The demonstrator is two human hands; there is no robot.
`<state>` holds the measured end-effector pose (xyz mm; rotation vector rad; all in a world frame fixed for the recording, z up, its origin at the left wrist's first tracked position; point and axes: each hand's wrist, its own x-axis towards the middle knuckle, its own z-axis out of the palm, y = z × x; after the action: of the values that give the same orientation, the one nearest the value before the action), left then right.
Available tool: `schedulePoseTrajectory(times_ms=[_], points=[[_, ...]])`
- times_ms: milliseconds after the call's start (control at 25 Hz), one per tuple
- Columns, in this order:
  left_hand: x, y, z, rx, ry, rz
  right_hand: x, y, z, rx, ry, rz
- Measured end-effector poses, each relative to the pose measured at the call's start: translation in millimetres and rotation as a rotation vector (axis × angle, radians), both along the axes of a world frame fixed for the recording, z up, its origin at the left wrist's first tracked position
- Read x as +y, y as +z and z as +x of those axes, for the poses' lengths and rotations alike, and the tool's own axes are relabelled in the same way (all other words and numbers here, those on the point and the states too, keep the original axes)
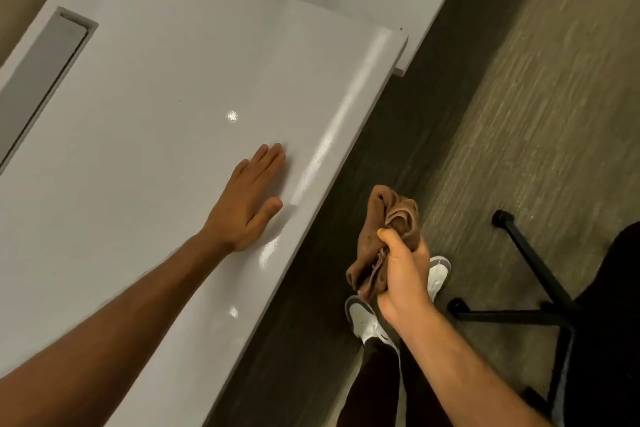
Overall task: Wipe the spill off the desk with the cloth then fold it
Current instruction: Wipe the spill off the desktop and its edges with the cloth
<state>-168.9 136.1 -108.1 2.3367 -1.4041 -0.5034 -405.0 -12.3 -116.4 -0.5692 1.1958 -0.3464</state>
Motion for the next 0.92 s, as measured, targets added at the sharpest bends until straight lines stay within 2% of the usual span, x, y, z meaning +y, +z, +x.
schedulePoseTrajectory(times_ms=[160, 400, 680, 920], points=[[4, -7, -9, -0.042, -0.018, 0.035, 65, 5, 2, -0.078, -0.056, 0.113], [4, -12, -11, -0.111, -0.030, 0.079, 116, 17, 42, -0.141, -0.026, -0.058], [2, -14, -12, -0.147, -0.040, 0.081, 99, 13, 70, -0.107, -0.054, -0.310], [5, -15, -13, -0.148, -0.054, 0.098, 52, -6, 89, -0.088, 0.004, -0.491]])
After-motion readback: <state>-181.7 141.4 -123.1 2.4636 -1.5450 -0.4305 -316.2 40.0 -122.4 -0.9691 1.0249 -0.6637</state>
